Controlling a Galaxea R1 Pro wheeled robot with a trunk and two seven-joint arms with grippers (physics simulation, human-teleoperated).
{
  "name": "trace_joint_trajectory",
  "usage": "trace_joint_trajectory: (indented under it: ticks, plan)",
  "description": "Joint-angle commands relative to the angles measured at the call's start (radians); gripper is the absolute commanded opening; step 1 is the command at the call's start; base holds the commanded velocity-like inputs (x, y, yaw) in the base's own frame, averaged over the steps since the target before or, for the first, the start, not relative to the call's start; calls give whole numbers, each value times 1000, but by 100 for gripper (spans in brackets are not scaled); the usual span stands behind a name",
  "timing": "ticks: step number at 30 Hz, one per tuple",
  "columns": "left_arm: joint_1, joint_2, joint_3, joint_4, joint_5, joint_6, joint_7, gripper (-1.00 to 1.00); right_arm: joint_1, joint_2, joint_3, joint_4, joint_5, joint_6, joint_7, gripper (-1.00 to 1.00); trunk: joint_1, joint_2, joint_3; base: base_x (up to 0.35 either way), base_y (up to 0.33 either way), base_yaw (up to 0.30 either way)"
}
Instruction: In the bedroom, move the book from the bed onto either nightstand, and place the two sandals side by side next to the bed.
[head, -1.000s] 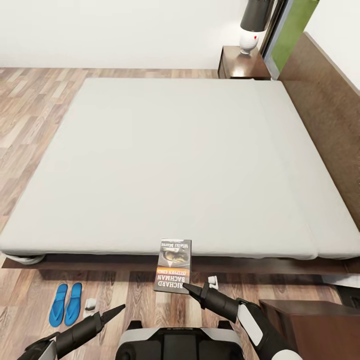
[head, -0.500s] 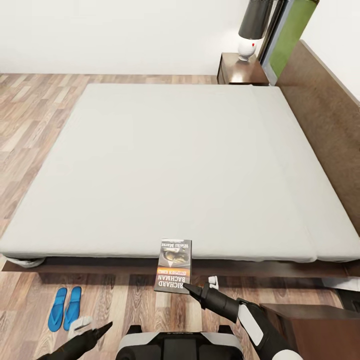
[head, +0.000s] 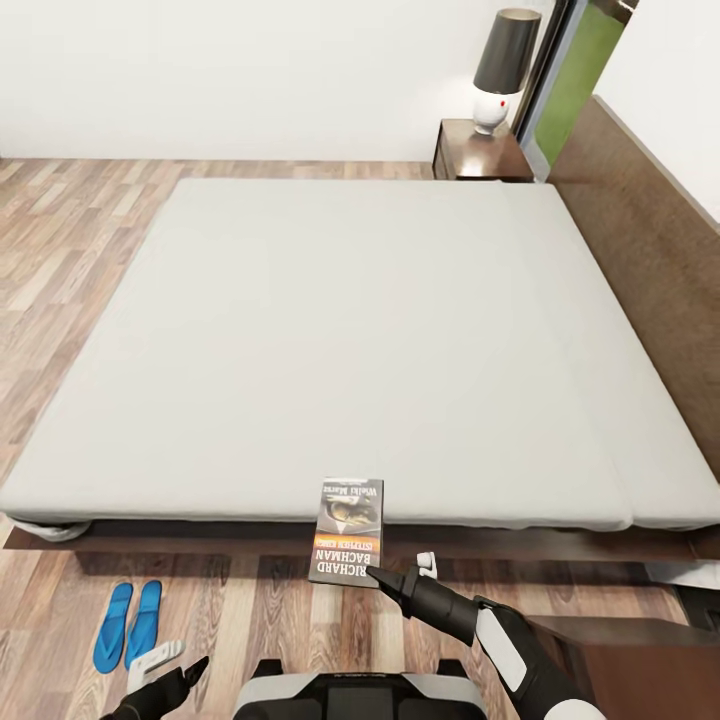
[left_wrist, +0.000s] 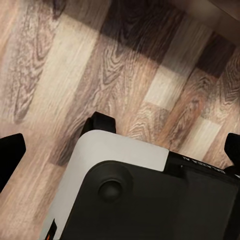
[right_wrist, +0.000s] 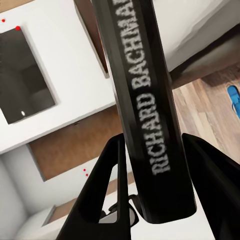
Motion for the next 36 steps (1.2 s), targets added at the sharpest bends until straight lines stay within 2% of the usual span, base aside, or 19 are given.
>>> trace_joint_trajectory:
  ticks: [1, 20, 23, 26, 27, 29, 30, 32, 35, 36]
  plan:
    - [-1, 0, 0, 2, 6, -2, -4, 100, 0, 0, 2, 0, -6, 6, 0, -100, 0, -1, 1, 0, 0, 0]
    - [-1, -2, -1, 2, 7, -3, -1, 100, 0, -1, 2, 2, -5, 3, 0, -100, 0, -1, 32, 0, 0, 0]
    - [-1, -2, -2, 2, 6, -3, -2, 100, 2, -12, 1, 5, -3, -13, 1, -100, 0, -1, 36, 0, 0, 0]
    - [-1, -4, -2, 2, 5, -3, -2, 100, 4, -72, 1, 9, -2, -43, 1, -100, 0, -1, 41, 0, 0, -1]
    - [-1, -8, -2, 2, 5, -3, -2, 100, 5, -103, 1, 16, -2, -60, 2, -100, 0, -1, 43, 0, 0, -24]
    - [-1, -13, -2, 2, 5, -3, -2, 100, 7, -186, 1, 50, -4, -90, 5, -100, 0, -1, 46, 0, 0, -53]
    - [-1, -13, -3, 2, 5, -3, -2, 100, 7, -205, 1, 58, -4, -94, 6, -100, 0, -1, 48, 0, 0, -68]
    - [-1, -15, -3, 2, 4, -3, -3, 100, 7, -264, 1, 89, -6, -105, 8, -100, 0, -1, 51, 0, 0, -81]
    - [-1, -17, -4, 2, 4, -3, -2, 100, 7, -304, 0, 111, -10, -110, 10, -100, 0, -1, 56, 0, 0, -90]
    - [-1, -17, -4, 3, 4, -2, -2, 100, 7, -310, 0, 113, -11, -110, 10, -100, 0, -1, 57, 0, 0, -94]
